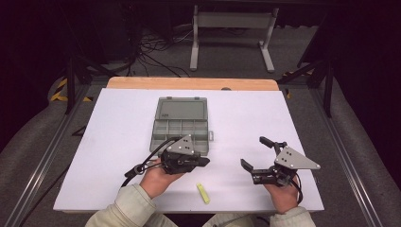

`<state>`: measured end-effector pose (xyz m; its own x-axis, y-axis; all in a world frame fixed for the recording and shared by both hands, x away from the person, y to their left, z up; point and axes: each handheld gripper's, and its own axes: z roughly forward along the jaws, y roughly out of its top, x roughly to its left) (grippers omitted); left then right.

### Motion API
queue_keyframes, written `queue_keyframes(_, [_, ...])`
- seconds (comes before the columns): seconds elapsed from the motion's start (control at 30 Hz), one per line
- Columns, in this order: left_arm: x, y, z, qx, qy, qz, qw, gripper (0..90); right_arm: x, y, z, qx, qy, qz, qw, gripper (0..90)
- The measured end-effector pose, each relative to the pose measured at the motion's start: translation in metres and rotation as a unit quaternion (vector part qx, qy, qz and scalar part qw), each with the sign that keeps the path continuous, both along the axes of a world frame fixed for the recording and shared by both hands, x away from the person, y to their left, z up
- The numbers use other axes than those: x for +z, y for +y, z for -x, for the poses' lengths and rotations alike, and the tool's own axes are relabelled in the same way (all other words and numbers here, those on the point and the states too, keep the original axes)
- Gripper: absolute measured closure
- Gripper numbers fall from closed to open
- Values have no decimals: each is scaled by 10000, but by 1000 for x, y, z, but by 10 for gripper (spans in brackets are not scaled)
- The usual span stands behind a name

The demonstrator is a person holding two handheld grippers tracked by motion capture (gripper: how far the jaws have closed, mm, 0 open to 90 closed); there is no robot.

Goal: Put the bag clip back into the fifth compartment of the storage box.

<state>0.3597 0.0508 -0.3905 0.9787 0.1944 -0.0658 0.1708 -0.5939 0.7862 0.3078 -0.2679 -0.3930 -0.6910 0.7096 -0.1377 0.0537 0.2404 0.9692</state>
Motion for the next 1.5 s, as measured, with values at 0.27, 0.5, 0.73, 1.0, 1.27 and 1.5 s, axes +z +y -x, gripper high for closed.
queue_keyframes(0.27, [-13,-14,0,-112,229,-716,9971,898,0,-1,1,-11,2,-7,10000,44])
queue_keyframes(0.5, [-22,-22,-1,-222,333,-1219,9917,897,0,-1,1,-4,7,-1,10000,43])
queue_keyframes(0.73, [-34,-32,1,-372,389,-1624,9853,897,0,-1,1,1,4,-12,10000,44])
queue_keyframes(1.0, [-39,-34,1,-479,476,-1830,9808,897,0,-1,1,9,8,-11,10000,43])
queue_keyframes(1.27, [-42,-36,1,-537,515,-1989,9772,897,0,0,1,16,3,-7,10000,43])
queue_keyframes(1.5, [-42,-34,4,-605,571,-2209,9717,897,1,-1,1,13,-4,-19,10000,44])
